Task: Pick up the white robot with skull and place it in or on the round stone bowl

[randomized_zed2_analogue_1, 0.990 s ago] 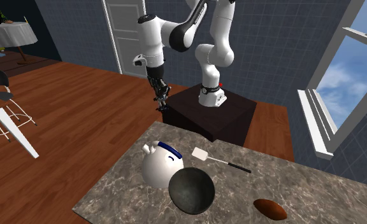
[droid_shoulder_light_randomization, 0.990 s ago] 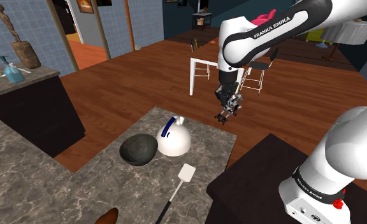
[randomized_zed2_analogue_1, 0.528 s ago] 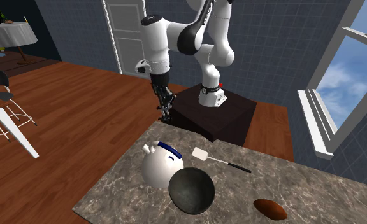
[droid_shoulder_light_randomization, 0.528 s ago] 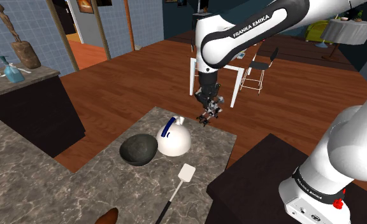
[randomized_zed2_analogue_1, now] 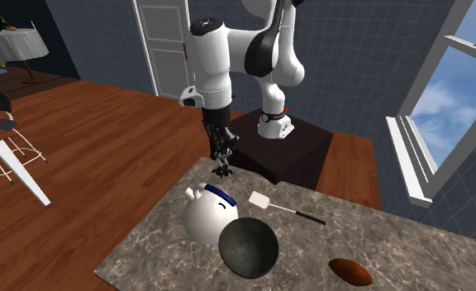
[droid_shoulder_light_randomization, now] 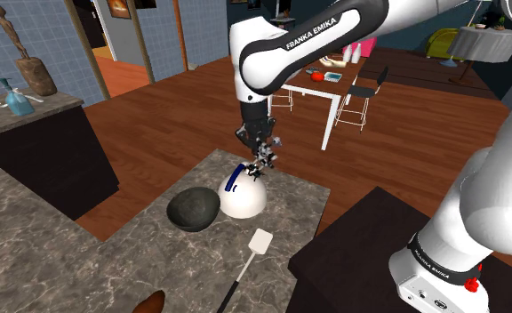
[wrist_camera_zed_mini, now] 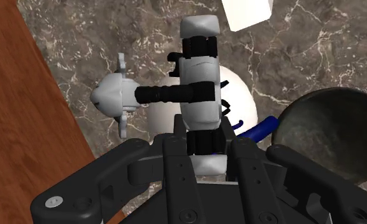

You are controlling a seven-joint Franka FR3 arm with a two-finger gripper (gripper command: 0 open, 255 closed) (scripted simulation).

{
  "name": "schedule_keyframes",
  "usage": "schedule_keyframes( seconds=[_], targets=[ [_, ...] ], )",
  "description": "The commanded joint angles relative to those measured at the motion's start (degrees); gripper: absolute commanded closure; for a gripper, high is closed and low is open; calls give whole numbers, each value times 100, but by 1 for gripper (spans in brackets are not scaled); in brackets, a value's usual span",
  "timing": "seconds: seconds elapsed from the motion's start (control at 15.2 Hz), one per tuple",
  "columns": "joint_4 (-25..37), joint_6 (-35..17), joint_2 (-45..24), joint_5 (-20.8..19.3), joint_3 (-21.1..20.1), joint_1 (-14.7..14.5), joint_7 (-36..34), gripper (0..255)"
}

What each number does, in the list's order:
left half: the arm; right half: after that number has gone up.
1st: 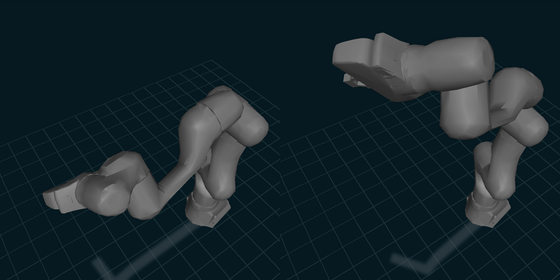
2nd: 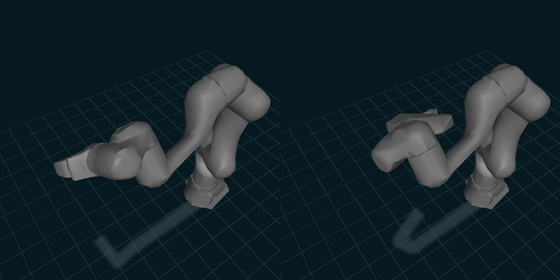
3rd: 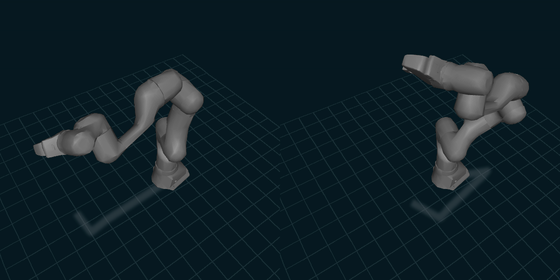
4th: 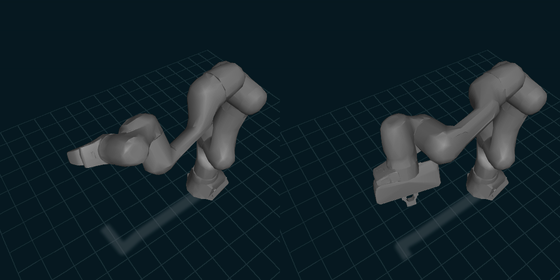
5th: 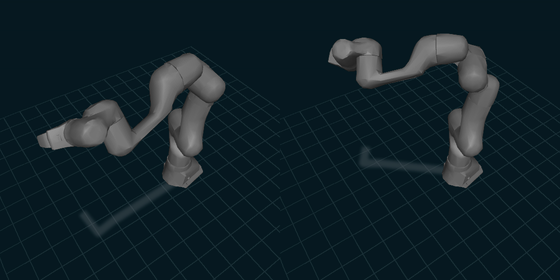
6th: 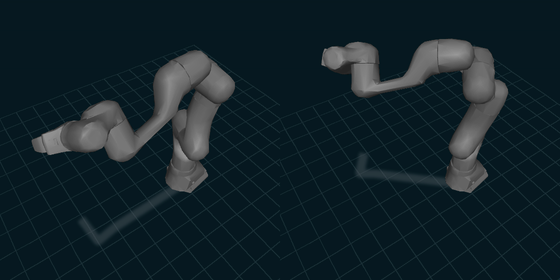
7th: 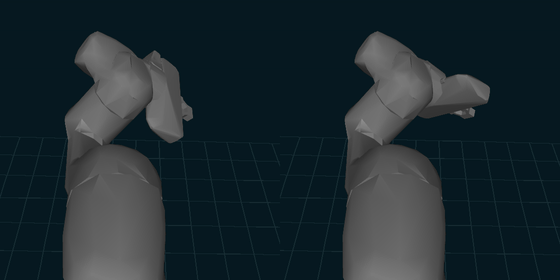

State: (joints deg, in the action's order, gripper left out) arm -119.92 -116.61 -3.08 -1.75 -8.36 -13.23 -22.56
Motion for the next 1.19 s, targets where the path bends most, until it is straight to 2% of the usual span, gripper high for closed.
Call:
schedule_keyframes(
  seconds=[0.0, 0.59, 0.86, 1.06, 1.12],
  targets=[
    [418, 97, -328, -35, -85, -100, -206, 255],
    [2673, 847, -1880, -287, -358, -702, -1090, 255],
    [4025, 1360, -2737, -426, -402, -1041, -1401, 255],
    [5332, 1886, -3523, -533, -401, -1344, -1582, 255],
    [5267, 1814, -3530, -532, -396, -1342, -1584, 255]
  ],
)
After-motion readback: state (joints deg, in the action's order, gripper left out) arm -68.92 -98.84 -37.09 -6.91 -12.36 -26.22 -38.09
